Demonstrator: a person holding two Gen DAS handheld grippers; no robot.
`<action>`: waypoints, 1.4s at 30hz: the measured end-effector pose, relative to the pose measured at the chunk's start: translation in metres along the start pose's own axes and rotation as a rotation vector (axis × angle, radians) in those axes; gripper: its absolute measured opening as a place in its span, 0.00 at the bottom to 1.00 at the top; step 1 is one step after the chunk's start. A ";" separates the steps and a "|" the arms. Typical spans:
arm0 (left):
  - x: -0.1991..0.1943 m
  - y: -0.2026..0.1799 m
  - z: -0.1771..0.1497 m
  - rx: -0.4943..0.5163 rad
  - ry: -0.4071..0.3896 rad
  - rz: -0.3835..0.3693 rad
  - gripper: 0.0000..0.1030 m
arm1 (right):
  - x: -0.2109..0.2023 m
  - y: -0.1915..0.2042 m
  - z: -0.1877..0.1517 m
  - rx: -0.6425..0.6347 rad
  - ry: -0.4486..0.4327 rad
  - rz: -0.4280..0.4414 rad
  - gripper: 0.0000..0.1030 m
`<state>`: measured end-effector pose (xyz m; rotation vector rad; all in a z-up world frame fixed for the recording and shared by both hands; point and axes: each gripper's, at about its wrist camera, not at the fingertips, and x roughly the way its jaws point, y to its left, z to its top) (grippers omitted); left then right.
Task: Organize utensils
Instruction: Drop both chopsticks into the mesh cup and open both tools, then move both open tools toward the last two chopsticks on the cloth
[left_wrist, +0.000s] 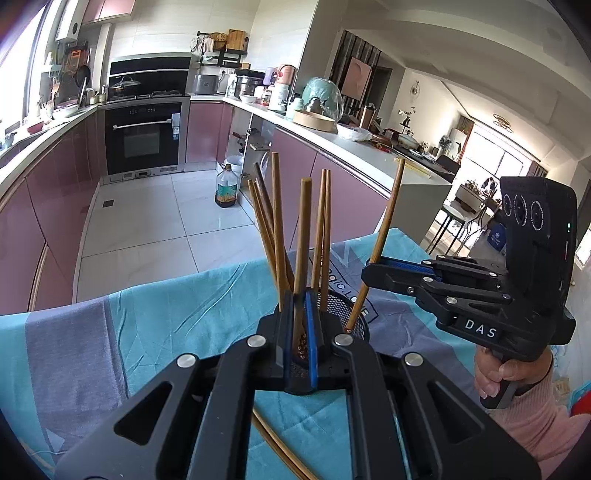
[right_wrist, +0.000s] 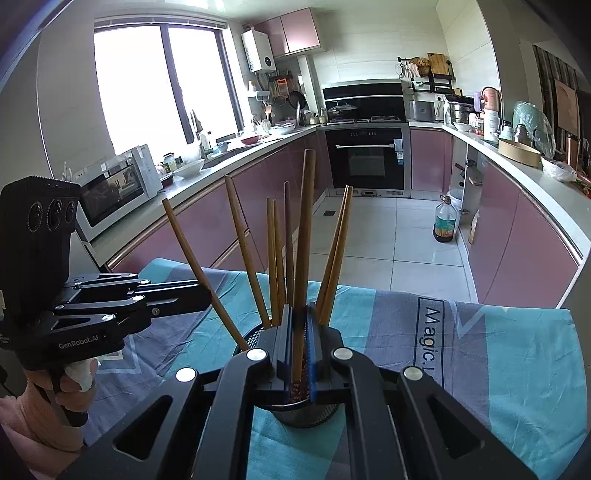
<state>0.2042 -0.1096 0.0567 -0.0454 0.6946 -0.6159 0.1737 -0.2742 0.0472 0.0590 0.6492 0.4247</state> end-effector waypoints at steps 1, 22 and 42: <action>0.003 0.002 0.004 -0.004 0.003 0.005 0.07 | 0.001 0.000 0.000 -0.001 0.001 -0.002 0.06; 0.013 0.021 0.000 -0.051 -0.012 0.054 0.18 | 0.011 -0.008 -0.002 0.048 -0.019 0.004 0.07; -0.018 0.052 -0.083 -0.103 -0.009 0.178 0.57 | 0.025 0.063 -0.092 -0.090 0.177 0.160 0.29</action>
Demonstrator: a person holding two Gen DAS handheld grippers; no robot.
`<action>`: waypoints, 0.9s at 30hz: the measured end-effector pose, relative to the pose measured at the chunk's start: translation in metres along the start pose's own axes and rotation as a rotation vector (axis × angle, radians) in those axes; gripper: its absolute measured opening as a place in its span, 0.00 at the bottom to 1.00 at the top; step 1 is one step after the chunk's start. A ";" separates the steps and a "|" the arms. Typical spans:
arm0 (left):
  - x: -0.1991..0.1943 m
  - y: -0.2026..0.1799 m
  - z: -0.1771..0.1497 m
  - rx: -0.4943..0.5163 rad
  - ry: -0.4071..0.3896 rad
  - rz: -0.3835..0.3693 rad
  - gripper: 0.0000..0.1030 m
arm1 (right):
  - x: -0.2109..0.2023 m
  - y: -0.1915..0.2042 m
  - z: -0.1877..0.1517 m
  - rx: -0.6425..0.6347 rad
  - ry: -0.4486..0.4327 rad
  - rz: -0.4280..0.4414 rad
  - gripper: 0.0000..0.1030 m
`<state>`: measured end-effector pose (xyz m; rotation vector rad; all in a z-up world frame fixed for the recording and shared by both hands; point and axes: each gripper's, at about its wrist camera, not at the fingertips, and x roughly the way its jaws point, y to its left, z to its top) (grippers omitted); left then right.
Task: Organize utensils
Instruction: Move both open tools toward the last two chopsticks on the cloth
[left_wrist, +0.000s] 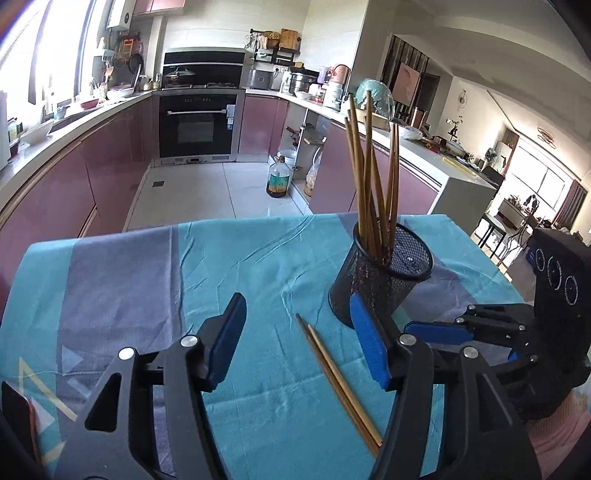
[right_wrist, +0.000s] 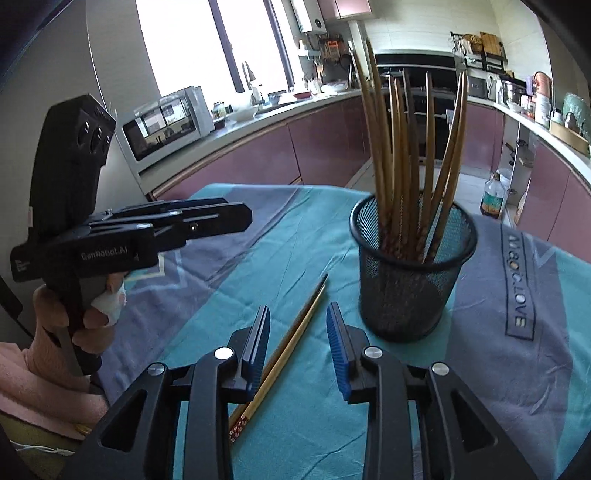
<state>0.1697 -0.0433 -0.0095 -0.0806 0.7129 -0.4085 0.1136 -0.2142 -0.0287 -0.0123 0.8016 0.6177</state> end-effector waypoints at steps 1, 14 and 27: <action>0.001 0.002 -0.007 -0.008 0.010 0.000 0.57 | 0.006 0.002 -0.005 0.006 0.020 -0.005 0.29; 0.015 0.014 -0.053 -0.048 0.082 0.047 0.60 | 0.037 0.017 -0.035 0.020 0.117 -0.050 0.29; 0.010 0.007 -0.058 -0.033 0.077 0.058 0.62 | 0.044 0.023 -0.035 0.025 0.128 -0.089 0.29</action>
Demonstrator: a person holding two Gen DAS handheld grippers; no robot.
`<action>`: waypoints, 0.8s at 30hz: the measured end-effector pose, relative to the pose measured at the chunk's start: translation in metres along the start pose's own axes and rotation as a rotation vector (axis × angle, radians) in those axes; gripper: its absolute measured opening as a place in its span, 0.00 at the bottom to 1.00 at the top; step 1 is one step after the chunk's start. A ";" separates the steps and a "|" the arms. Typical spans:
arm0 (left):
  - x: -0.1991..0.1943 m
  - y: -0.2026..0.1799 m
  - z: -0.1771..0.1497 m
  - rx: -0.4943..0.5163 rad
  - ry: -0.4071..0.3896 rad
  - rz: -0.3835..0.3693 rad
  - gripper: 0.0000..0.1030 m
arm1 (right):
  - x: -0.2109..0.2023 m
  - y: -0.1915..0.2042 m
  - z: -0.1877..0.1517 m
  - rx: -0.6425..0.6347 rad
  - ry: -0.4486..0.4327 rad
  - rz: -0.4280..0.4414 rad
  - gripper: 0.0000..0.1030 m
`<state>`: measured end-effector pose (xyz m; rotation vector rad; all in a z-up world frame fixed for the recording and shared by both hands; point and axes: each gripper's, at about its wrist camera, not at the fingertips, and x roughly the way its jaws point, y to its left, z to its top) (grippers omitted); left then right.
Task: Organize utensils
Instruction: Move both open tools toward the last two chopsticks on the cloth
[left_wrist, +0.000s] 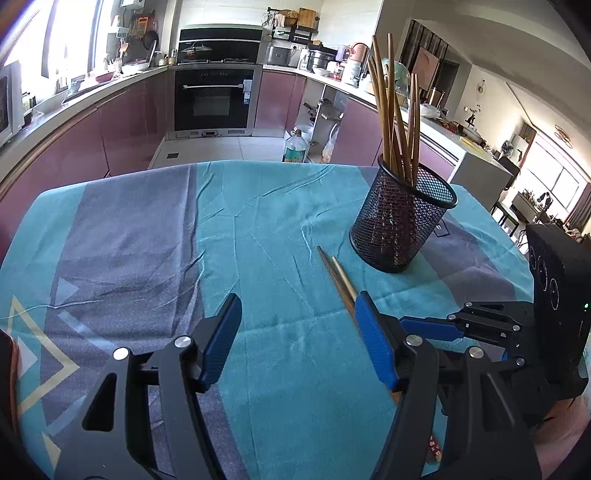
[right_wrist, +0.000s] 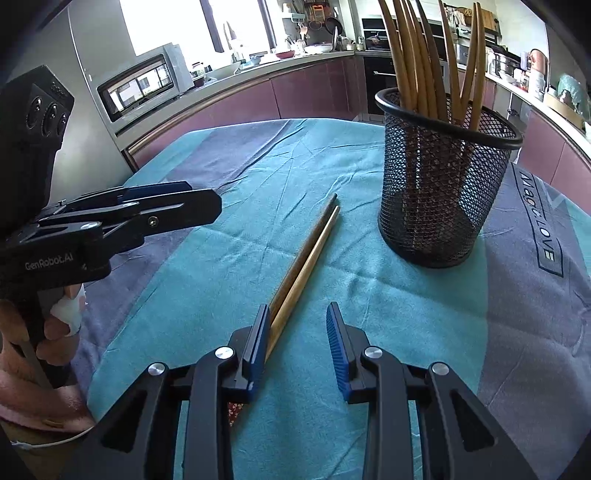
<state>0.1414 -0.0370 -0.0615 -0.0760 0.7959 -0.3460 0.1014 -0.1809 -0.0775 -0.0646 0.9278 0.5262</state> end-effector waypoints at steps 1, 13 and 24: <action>0.000 0.000 0.000 0.002 0.001 0.001 0.62 | 0.003 0.001 0.001 -0.001 0.004 -0.007 0.28; 0.011 -0.008 -0.004 0.032 0.031 -0.016 0.62 | 0.001 -0.009 -0.001 0.026 0.005 -0.001 0.25; 0.036 -0.032 -0.015 0.112 0.109 -0.069 0.56 | -0.003 -0.020 -0.004 0.043 0.003 -0.016 0.25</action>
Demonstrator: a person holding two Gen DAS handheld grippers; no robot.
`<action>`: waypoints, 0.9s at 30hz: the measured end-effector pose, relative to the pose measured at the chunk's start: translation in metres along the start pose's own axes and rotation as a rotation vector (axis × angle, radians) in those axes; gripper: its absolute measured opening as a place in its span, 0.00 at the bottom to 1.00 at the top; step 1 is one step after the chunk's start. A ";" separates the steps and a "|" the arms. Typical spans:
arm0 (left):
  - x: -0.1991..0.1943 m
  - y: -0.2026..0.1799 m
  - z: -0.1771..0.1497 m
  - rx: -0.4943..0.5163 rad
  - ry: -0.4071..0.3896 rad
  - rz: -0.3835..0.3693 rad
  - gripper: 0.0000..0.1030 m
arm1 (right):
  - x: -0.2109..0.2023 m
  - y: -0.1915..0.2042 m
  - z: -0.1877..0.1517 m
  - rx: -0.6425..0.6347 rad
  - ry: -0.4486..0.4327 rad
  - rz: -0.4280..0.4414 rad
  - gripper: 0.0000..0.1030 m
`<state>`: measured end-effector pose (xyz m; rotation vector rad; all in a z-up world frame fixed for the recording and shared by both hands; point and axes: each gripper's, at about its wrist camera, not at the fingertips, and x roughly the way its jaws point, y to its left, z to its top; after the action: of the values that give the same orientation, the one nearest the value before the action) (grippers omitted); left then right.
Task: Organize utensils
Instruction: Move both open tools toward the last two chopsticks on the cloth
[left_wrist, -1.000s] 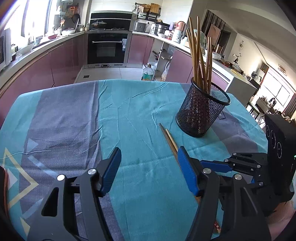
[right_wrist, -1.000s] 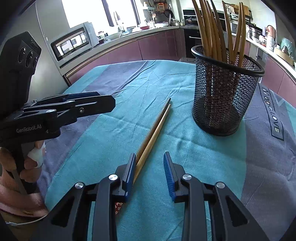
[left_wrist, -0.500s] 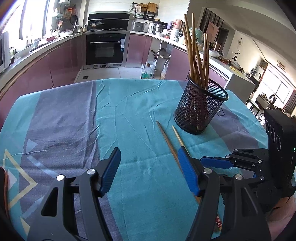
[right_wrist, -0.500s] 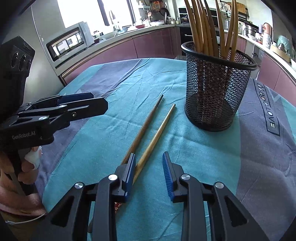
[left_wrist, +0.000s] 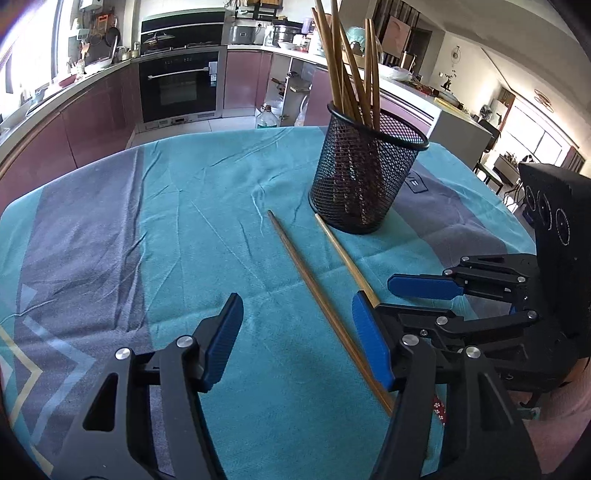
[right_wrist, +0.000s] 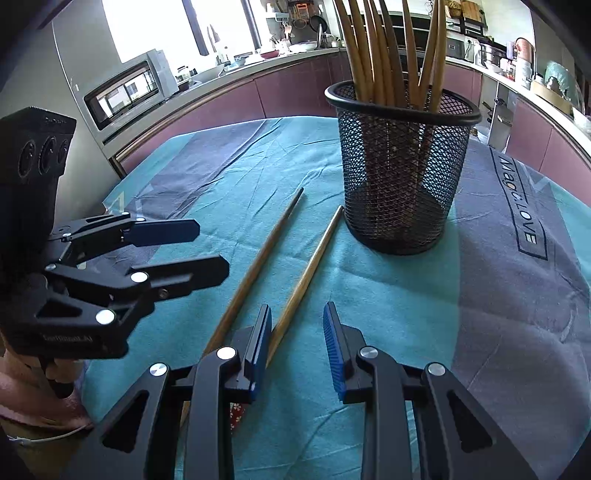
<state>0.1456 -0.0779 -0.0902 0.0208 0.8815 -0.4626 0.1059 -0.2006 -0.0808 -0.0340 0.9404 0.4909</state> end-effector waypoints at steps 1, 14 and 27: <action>0.004 -0.002 0.000 0.007 0.013 0.000 0.54 | 0.000 -0.001 0.000 0.000 0.000 -0.001 0.25; 0.019 -0.011 -0.003 0.054 0.068 -0.033 0.21 | 0.001 -0.004 0.003 -0.004 -0.004 -0.018 0.22; 0.033 -0.003 0.014 0.012 0.068 0.021 0.26 | 0.019 0.000 0.020 -0.007 -0.028 -0.050 0.19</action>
<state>0.1733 -0.0960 -0.1053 0.0571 0.9446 -0.4493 0.1307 -0.1889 -0.0833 -0.0572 0.9084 0.4475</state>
